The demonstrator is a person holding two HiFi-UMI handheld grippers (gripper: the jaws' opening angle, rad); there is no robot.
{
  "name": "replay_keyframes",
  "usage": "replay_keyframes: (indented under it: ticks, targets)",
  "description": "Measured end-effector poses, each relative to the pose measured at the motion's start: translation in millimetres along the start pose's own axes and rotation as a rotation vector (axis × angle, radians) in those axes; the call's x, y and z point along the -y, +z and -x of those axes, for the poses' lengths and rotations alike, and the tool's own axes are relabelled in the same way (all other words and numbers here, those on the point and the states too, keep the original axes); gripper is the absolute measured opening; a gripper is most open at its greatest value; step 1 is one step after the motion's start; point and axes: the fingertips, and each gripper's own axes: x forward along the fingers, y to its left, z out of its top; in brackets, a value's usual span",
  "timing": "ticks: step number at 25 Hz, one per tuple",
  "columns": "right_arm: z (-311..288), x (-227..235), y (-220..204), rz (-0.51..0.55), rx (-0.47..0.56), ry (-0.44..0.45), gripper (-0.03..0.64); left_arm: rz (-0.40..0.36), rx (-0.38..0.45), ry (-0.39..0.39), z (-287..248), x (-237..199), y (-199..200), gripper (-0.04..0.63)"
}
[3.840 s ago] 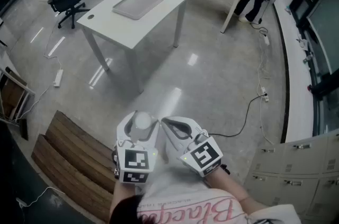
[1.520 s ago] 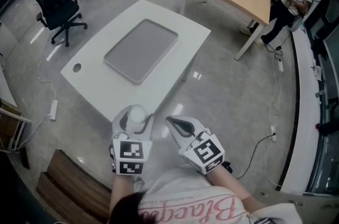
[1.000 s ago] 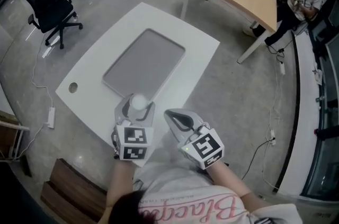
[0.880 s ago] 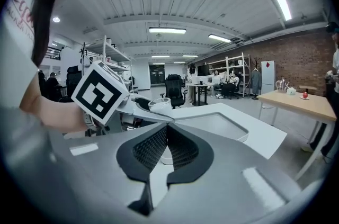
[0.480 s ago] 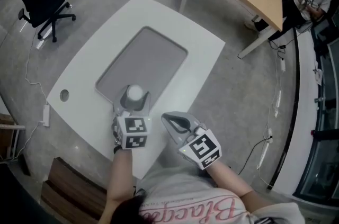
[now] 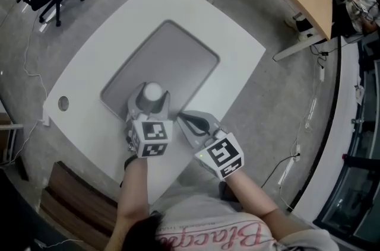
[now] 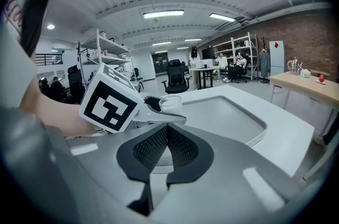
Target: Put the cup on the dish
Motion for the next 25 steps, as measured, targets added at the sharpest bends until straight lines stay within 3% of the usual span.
replay_keyframes:
  ticks: [11,20,21,23,25]
  targets:
    - [-4,10,-18,-0.065,-0.065,0.032,0.0,-0.015,-0.052,-0.006,-30,5,-2,0.268]
    - [-8,10,-17,-0.064,-0.064,0.063,0.0,-0.012,-0.039,0.016,-40,-3,0,0.274]
    - [-9,9,-17,-0.064,-0.061,0.067,0.0,-0.018,-0.049,0.017,-41,-2,0,0.283]
    - [-9,9,-16,-0.065,-0.05,0.072,0.0,-0.016,-0.07,0.002,-42,0,-3,0.388]
    - [-10,8,-13,-0.063,-0.05,0.079,0.0,0.013,-0.086,-0.01,-42,2,-5,0.442]
